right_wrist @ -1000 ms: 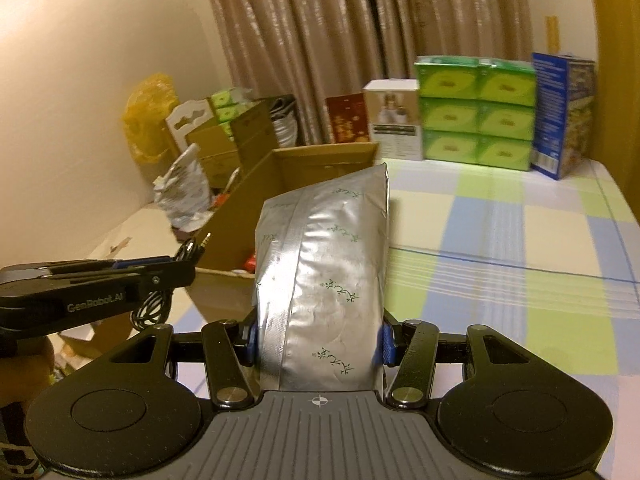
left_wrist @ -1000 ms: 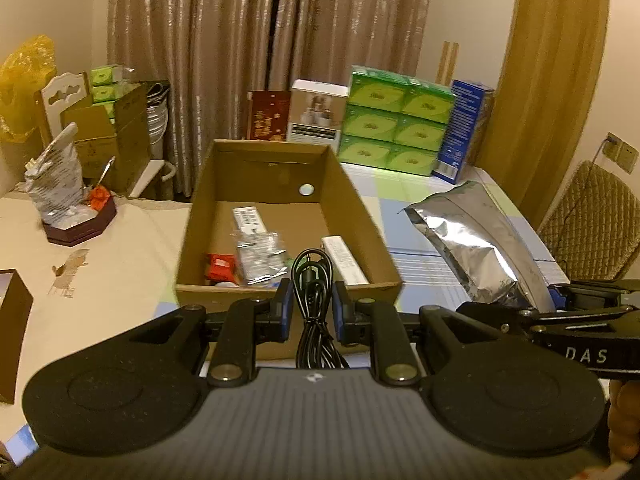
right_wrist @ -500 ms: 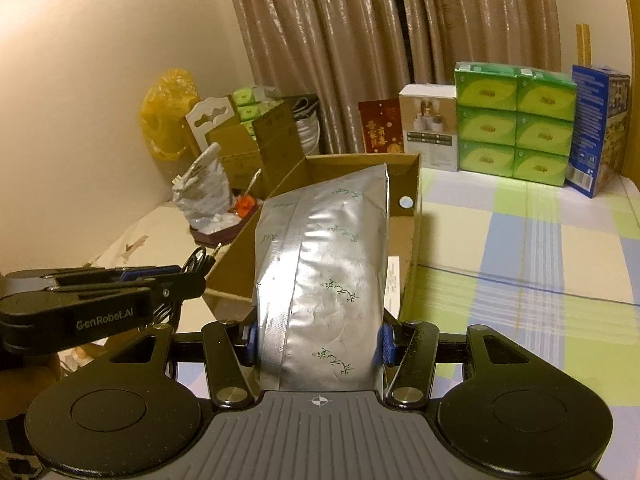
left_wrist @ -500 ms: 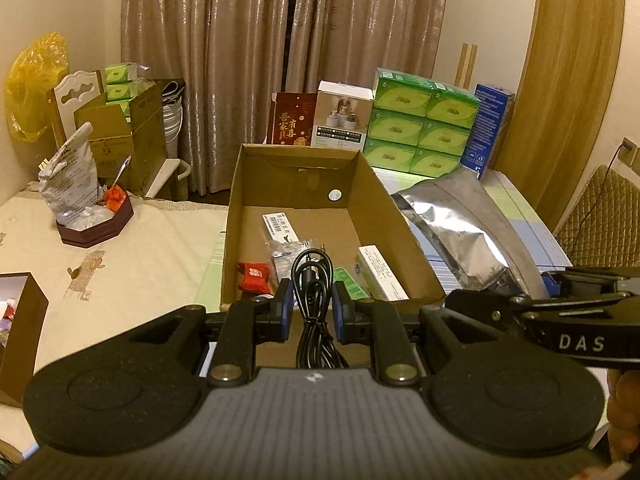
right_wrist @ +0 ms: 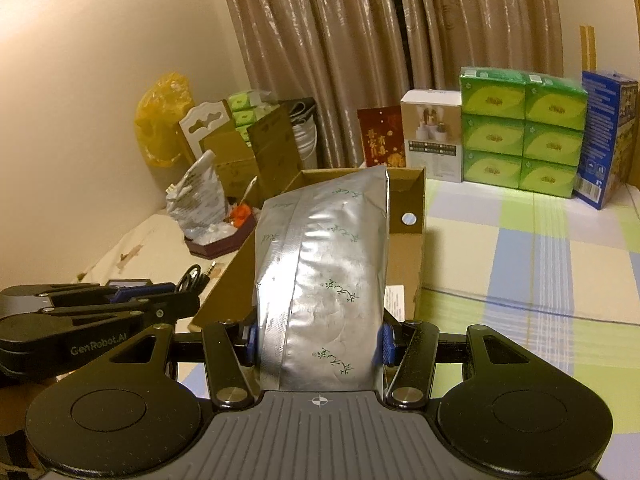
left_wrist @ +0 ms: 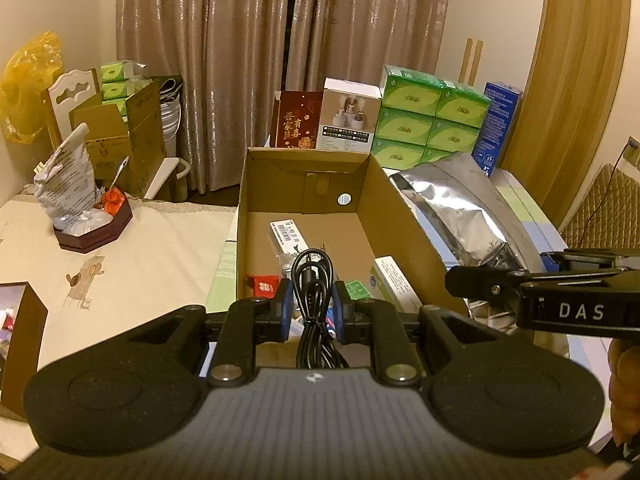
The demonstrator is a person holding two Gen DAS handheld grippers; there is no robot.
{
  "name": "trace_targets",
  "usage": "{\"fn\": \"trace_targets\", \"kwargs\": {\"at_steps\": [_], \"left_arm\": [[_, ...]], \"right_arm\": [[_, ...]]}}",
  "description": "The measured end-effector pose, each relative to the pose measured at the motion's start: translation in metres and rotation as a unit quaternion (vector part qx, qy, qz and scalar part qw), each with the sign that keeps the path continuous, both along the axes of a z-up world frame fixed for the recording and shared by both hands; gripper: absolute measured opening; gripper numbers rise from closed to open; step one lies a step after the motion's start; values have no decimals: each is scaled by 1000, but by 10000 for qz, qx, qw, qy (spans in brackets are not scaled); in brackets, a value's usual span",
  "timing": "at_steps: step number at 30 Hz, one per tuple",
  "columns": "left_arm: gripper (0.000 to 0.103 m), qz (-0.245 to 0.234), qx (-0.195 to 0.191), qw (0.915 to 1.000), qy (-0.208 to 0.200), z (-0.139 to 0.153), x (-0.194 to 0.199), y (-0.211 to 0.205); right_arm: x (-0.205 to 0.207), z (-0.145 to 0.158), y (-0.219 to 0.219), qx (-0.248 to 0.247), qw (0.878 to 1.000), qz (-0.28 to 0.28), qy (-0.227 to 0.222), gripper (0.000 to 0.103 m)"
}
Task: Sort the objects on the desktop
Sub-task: 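Lower the black cable into the box and open the left tool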
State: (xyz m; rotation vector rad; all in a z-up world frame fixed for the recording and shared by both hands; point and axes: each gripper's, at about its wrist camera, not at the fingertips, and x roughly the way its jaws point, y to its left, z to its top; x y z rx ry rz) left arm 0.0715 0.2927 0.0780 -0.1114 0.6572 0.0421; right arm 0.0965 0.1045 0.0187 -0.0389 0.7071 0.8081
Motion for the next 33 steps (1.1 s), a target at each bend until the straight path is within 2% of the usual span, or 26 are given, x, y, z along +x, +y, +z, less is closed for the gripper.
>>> {"fn": "trace_targets", "kwargs": {"at_steps": [27, 33], "left_arm": [[16, -235, 123, 9995, 189, -11, 55, -2], [16, -251, 140, 9993, 233, -14, 64, -2]], "right_arm": [[31, -2, 18, -24, 10000, 17, 4, 50], [50, -2, 25, -15, 10000, -10, 40, 50]]}}
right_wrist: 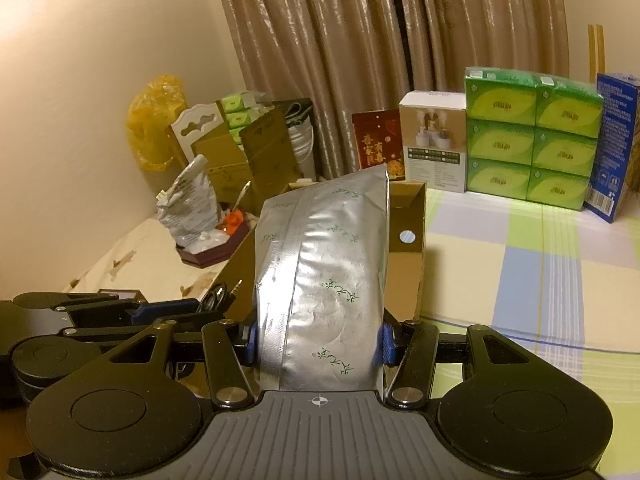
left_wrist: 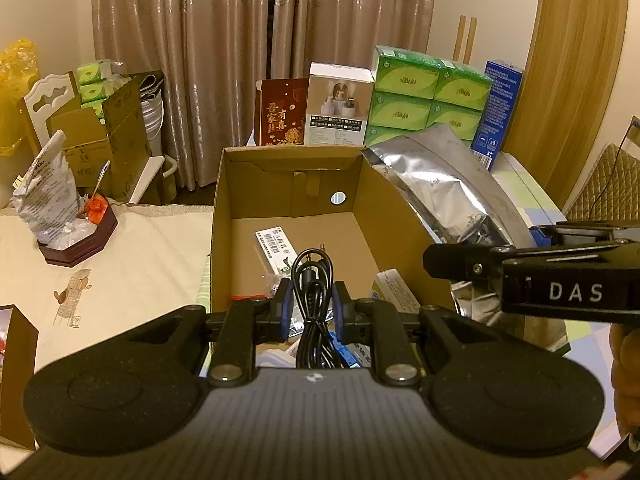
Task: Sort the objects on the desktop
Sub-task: 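Lower the black cable into the box and open the left tool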
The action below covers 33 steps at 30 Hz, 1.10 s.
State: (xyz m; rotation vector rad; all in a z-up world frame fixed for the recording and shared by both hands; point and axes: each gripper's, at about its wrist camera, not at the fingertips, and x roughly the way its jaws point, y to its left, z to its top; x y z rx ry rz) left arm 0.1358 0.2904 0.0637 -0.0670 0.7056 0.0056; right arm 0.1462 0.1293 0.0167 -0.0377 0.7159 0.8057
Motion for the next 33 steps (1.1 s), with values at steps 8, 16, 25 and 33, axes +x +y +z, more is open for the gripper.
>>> {"fn": "trace_targets", "kwargs": {"at_steps": [8, 16, 25, 33], "left_arm": [[16, -14, 0, 10000, 37, -4, 8, 0], [16, 18, -29, 10000, 80, -10, 18, 5], [25, 89, -146, 9997, 202, -22, 31, 11], [25, 144, -132, 9996, 196, -27, 25, 17]], "right_arm": [[10, -6, 1, 18, 10000, -2, 15, 50], [16, -12, 5, 5, 10000, -6, 25, 50], [24, -21, 9, -16, 10000, -34, 87, 50], [26, -29, 9, -59, 9999, -59, 140, 50]]}}
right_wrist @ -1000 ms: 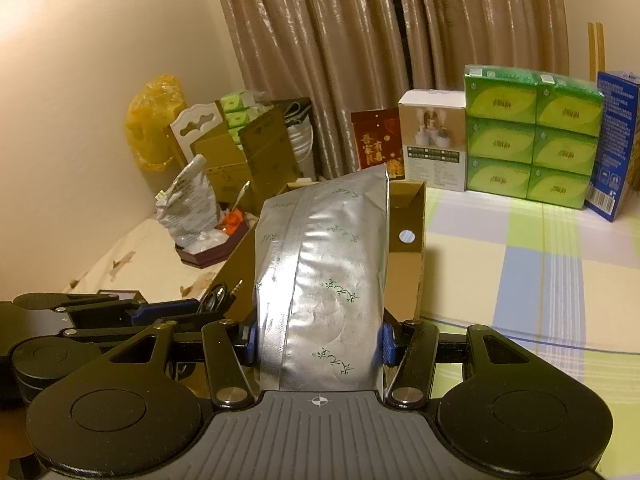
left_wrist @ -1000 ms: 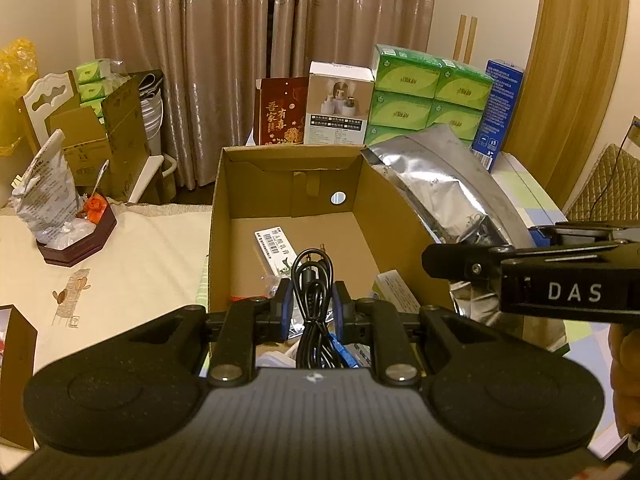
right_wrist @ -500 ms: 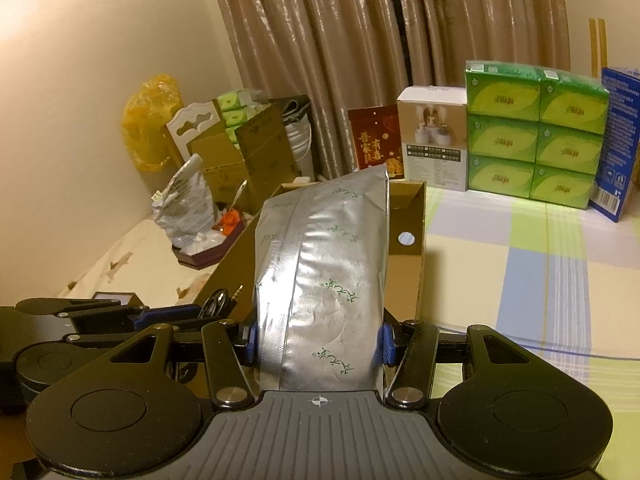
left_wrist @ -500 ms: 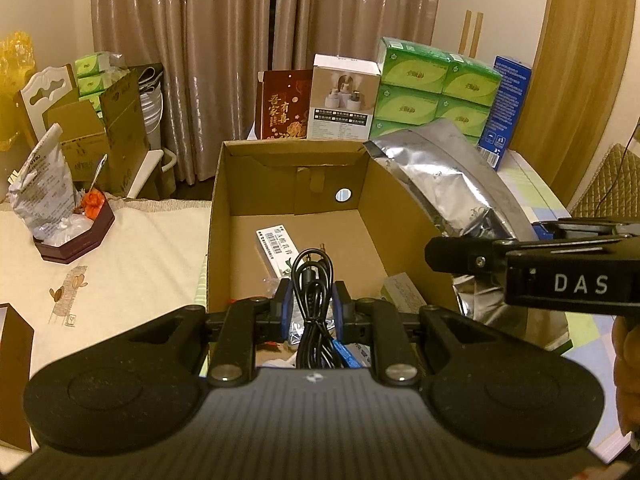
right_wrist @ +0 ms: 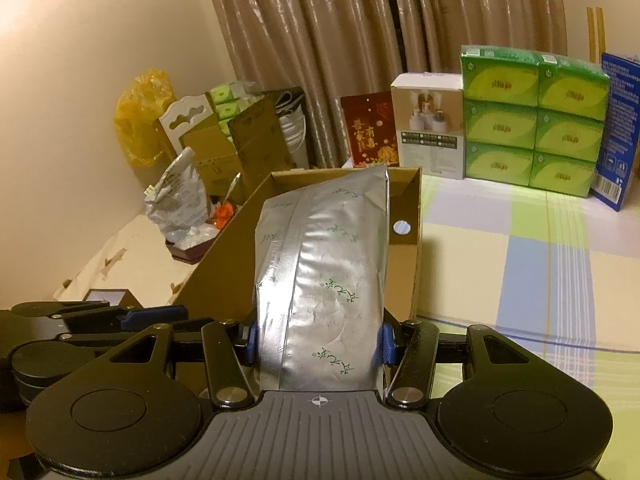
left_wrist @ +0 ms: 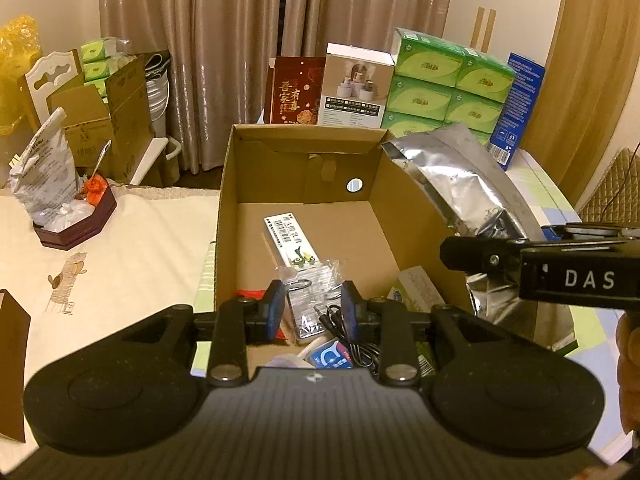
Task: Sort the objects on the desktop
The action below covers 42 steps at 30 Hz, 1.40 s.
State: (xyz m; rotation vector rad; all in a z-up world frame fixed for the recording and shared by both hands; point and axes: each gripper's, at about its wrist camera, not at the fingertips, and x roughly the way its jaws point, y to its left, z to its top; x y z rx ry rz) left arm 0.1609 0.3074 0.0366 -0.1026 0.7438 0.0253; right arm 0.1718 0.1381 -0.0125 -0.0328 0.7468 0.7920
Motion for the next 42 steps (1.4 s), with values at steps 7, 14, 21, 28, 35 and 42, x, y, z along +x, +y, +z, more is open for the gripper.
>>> {"fn": "trace_targets", "kwargs": {"at_steps": [7, 14, 21, 28, 35, 42], "left_arm": [[27, -4, 20, 10000, -26, 1, -3, 0], [27, 18, -4, 10000, -37, 3, -4, 3], [39, 60, -23, 10000, -43, 4, -6, 5], [53, 133, 22, 9999, -83, 7, -15, 8], [77, 214, 19, 9995, -219, 13, -29, 1], [101, 342, -15, 9985, -424, 25, -53, -9]], "right_arm": [[-4, -1, 2, -4, 10000, 33, 8, 50], [-3, 2, 7, 3, 10000, 49, -2, 50], [1, 3, 11, 127, 9998, -31, 148, 57], [7, 10, -2, 369, 9990, -250, 63, 70], [7, 10, -33, 361, 9978, -538, 166, 72], [-17, 12, -60, 383, 9972, -593, 252, 80]]}}
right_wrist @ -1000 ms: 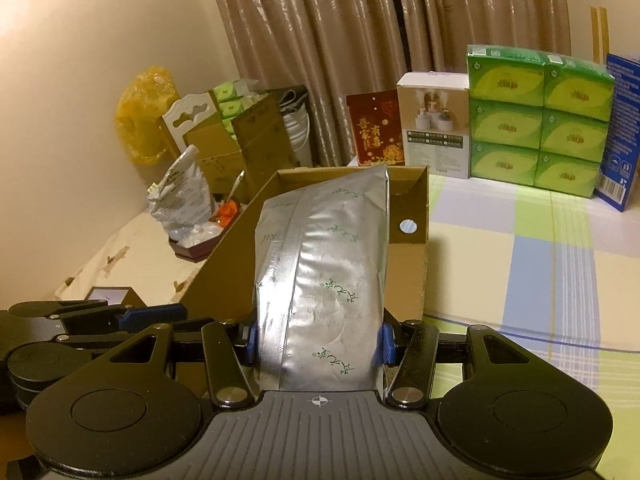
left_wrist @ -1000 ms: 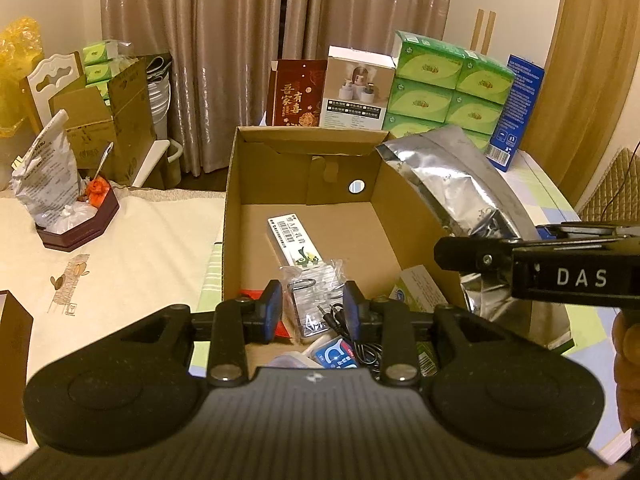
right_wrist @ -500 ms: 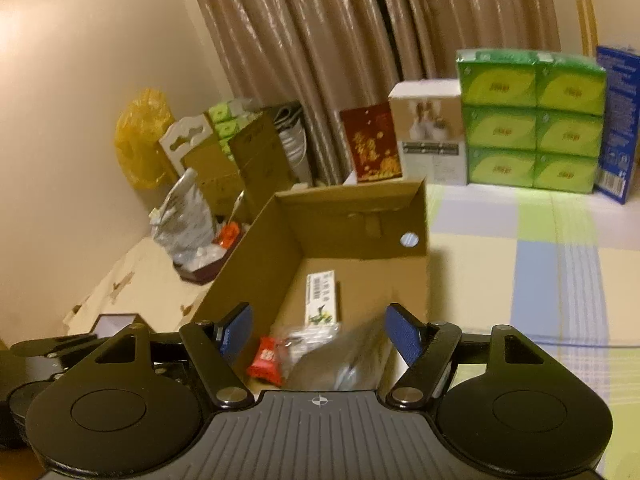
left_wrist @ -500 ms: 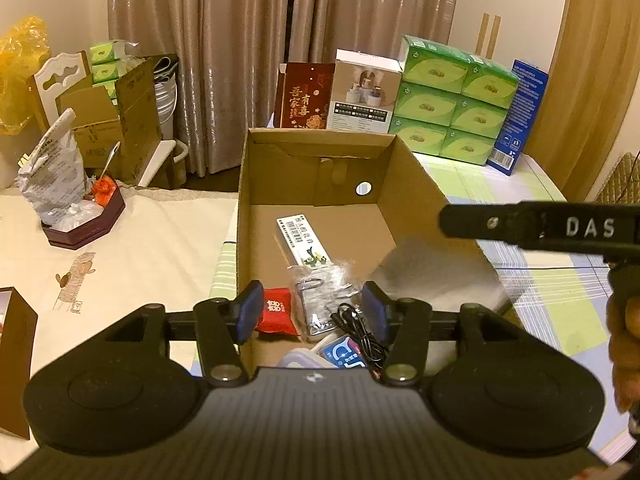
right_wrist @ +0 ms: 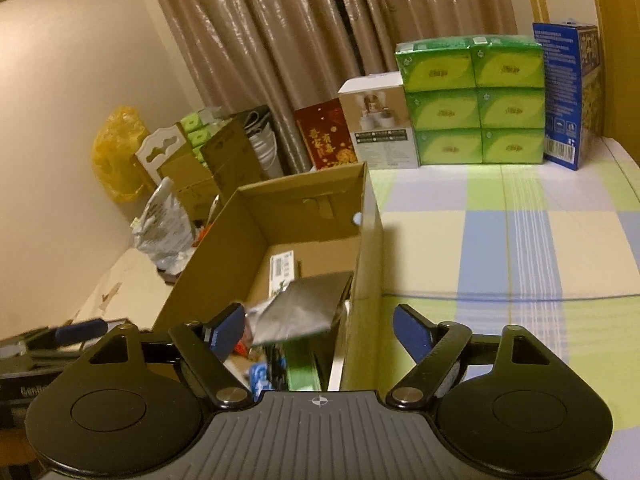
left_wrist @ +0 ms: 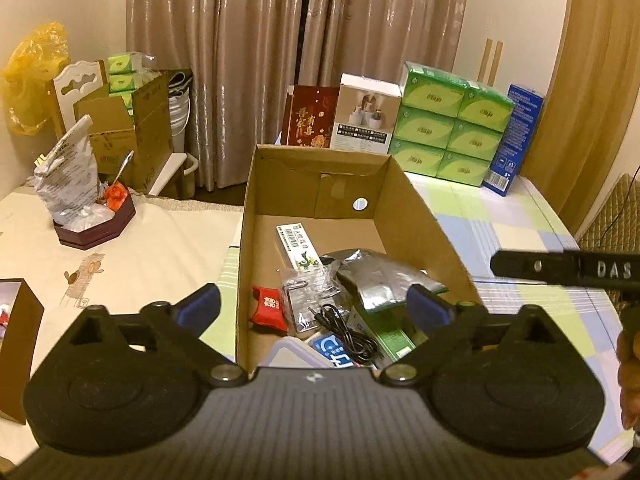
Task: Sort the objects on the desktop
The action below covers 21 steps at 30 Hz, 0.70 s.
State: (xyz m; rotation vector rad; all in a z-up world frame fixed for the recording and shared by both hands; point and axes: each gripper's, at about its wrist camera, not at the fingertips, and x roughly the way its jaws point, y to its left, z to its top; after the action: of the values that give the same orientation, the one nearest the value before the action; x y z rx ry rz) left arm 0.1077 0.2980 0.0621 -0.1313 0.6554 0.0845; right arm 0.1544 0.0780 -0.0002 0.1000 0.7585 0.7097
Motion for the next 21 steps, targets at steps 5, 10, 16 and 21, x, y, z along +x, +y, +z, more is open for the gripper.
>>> {"fn": "trace_targets", "kwargs": {"at_steps": [5, 10, 16, 21], "left_arm": [[102, 96, 193, 9998, -42, 8, -18, -14], [102, 216, 215, 9995, -54, 17, -38, -25], [102, 423, 160, 9989, -123, 25, -63, -37], [101, 408, 114, 9991, -50, 32, -83, -47]], "right_arm": [[-24, 6, -13, -23, 10000, 58, -30, 84], [-47, 12, -26, -83, 9999, 93, -88, 91], [-73, 16, -36, -110, 9997, 197, -112, 94], [-91, 16, -44, -103, 9996, 244, -102, 96]]}}
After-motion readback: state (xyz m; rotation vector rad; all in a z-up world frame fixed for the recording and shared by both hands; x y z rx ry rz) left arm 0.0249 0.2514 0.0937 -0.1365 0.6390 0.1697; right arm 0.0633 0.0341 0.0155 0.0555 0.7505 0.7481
